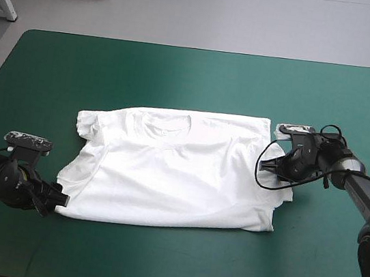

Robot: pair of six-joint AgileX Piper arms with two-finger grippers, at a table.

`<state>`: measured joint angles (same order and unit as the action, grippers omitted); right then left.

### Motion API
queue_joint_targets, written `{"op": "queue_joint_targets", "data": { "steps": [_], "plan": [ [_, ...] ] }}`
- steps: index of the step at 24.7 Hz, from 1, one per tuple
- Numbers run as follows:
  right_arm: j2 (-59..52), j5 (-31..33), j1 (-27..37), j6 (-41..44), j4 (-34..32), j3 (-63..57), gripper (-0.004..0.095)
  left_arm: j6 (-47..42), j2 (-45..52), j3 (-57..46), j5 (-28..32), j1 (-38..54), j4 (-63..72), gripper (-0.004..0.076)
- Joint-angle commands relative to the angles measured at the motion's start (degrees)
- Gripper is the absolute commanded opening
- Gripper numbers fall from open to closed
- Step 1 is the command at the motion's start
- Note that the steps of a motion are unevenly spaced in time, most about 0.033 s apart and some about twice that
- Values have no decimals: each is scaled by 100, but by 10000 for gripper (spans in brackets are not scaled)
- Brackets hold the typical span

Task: Fold the cloth

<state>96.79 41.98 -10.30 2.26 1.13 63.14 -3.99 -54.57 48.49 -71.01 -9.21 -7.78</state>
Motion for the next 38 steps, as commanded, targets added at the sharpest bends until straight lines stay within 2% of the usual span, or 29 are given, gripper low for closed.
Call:
{"op": "queue_joint_targets", "data": {
  "steps": [1, 2, 7, 16, 22, 26, 30, 31, 32, 33, 34, 35, 37, 38],
  "plan": [
    [-89, 17, 24, -84, 69, 45, 17, -87, 62, 148, 68, -28, -169, 566],
    [-102, 29, 24, -84, 55, 45, -17, -97, 62, 148, 110, -28, -194, 566],
    [-206, 29, 24, -54, 33, 45, -19, -112, 62, 148, 295, -28, -219, 566],
    [-792, 348, 24, 1171, -630, 45, -19, -66, 62, 148, 433, -28, -260, 566],
    [-1132, 52, -155, 1106, -207, 45, -19, -66, 62, 148, 570, -28, -260, 566],
    [-1218, -440, -1111, 395, 347, 54, -19, -66, 62, 148, 608, -28, -238, 566],
    [-1194, -744, -1914, 294, 359, 54, -12, -66, 62, 148, 608, -28, -238, 566],
    [-1162, -744, -1973, 277, 377, 54, 19, -66, 62, 148, 598, -28, -226, 566],
    [-1095, -744, -1977, 120, 536, 54, 120, -66, 62, 148, 598, -28, -214, 566],
    [-981, -705, -1977, -147, 749, 54, 323, -66, 62, 148, 598, -28, -214, 566],
    [-937, -695, -1977, -226, 803, 54, 442, -66, 62, 148, 598, -28, -214, 566],
    [-875, -695, -1977, -356, 815, 54, 642, -66, 62, 148, 598, -28, -164, 566],
    [-924, -637, -1977, -192, 598, 126, 784, -66, 62, 148, 598, -28, -150, 566],
    [-963, -522, -1965, -15, 472, 226, 778, -66, 62, 148, 598, -28, -150, 566]
  ]
}}
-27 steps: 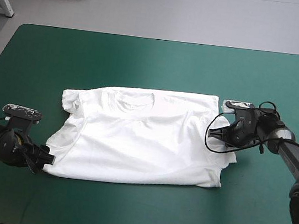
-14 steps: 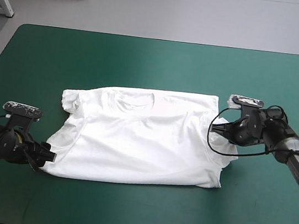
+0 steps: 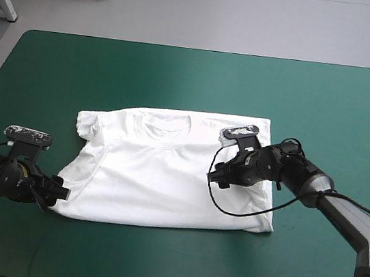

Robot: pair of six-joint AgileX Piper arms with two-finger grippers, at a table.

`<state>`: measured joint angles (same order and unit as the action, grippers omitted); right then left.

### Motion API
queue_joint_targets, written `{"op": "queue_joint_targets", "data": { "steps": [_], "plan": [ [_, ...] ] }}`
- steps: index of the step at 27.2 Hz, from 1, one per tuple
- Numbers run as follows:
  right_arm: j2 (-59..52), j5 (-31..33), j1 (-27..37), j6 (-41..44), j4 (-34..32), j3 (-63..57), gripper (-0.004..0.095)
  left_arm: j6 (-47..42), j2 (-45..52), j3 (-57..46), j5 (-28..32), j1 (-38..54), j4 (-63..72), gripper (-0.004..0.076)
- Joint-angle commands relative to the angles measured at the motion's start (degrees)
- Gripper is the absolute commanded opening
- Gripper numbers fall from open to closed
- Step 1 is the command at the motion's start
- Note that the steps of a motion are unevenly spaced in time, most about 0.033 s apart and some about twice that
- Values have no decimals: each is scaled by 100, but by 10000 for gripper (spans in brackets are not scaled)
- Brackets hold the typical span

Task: Fold the cloth

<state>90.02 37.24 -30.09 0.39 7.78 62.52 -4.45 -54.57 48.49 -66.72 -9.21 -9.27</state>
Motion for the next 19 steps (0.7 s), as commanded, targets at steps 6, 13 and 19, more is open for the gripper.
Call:
{"op": "queue_joint_targets", "data": {
  "steps": [6, 13, 19],
  "plan": [
    [-873, 1471, 13, 1105, -1397, 1038, 696, -20, 62, 148, 159, -28, -1, 566],
    [-1199, 3263, 13, 1325, -1445, 1048, 696, -20, 62, 148, -304, -28, -1, 566],
    [-1599, 3253, 13, 1325, -878, 529, 669, -61, 62, 136, -644, -28, 3, 565]
  ]
}}
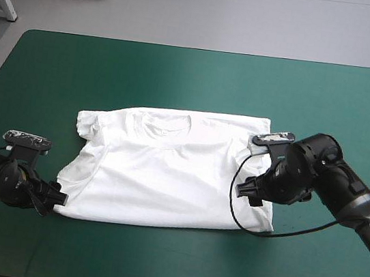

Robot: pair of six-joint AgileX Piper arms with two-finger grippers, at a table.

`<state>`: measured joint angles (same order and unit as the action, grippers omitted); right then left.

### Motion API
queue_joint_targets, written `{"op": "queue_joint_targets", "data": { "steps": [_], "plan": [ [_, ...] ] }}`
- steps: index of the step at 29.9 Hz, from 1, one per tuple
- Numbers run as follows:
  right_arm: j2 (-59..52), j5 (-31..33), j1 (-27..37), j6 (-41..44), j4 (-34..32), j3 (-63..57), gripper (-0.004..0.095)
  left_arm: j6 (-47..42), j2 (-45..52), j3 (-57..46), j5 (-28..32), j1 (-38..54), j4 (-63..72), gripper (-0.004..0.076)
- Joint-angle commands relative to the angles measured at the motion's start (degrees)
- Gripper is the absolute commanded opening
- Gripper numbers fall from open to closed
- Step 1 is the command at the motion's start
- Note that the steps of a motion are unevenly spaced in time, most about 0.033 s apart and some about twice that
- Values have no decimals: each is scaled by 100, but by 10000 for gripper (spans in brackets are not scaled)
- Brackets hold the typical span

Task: Fold the cloth

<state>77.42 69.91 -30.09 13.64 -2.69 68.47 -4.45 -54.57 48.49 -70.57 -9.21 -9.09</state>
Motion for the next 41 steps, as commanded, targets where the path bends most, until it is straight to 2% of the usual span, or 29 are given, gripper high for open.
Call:
{"op": "queue_joint_targets", "data": {
  "steps": [1, 9, 19, 23, 27, 34, 36, 41],
  "plan": [
    [-420, -14, 1, 0, 230, -219, 662, -74, 38, 136, -185, -28, 7, 565],
    [-1020, -14, 1, 30, 269, -1123, 604, -148, -596, 77, 336, -28, 44, 565],
    [-1474, -14, 1, 87, 308, -1282, 602, -385, -1606, -834, 2098, -28, 282, 565],
    [-1449, -42, 1, 87, 308, -1345, 602, -398, -1951, -939, 2406, -28, 558, 557],
    [-1302, -354, 1, 87, 269, -1440, 602, -386, -2115, -949, 2525, -28, 830, 452],
    [-586, -1011, 1, 70, 308, -1457, 602, -145, -2115, -985, 2310, -28, 993, 74],
    [-271, -1207, 1, 61, 269, -1457, 602, -106, -2115, -985, 2243, -28, 982, -10],
    [379, -1550, 1, -82, 269, -1457, 600, 11, -2115, -985, 2131, -28, 970, -6]
  ]
}}
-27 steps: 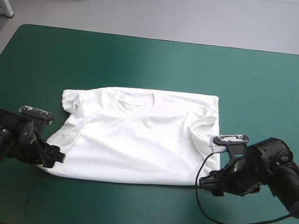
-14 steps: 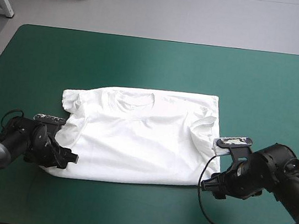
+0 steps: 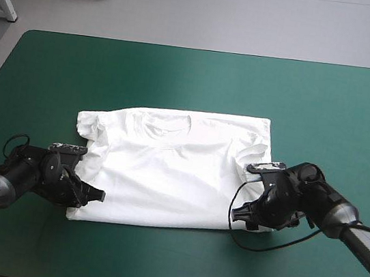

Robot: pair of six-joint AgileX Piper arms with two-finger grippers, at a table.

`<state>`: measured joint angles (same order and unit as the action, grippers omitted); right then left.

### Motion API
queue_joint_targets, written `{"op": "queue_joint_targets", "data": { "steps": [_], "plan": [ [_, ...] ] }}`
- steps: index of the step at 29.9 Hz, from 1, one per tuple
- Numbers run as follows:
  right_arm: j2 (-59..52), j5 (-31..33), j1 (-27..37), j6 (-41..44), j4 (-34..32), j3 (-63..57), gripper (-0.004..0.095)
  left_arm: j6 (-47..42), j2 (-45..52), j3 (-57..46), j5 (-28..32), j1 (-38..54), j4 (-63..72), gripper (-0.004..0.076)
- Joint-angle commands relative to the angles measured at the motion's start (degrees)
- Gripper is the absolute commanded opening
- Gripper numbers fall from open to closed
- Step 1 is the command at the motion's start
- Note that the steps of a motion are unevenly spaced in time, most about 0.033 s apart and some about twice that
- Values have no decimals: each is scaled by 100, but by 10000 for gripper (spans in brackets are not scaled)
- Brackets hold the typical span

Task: Fold the cloth

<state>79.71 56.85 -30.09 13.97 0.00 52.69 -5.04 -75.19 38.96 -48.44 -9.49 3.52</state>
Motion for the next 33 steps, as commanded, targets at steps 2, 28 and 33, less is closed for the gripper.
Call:
{"op": "queue_joint_targets", "data": {
  "steps": [2, 28, 33],
  "plan": [
    [368, -295, 1, -206, 39, 120, 588, 71, -42, -32, -117, 0, -291, -6],
    [97, -501, 13, -293, -903, 1292, -19, 566, -78, 2386, -1177, 219, -588, -9],
    [424, -1684, 68, 25, -1553, 2041, -19, 799, -717, 3410, -1080, 458, -493, -9]
  ]
}}
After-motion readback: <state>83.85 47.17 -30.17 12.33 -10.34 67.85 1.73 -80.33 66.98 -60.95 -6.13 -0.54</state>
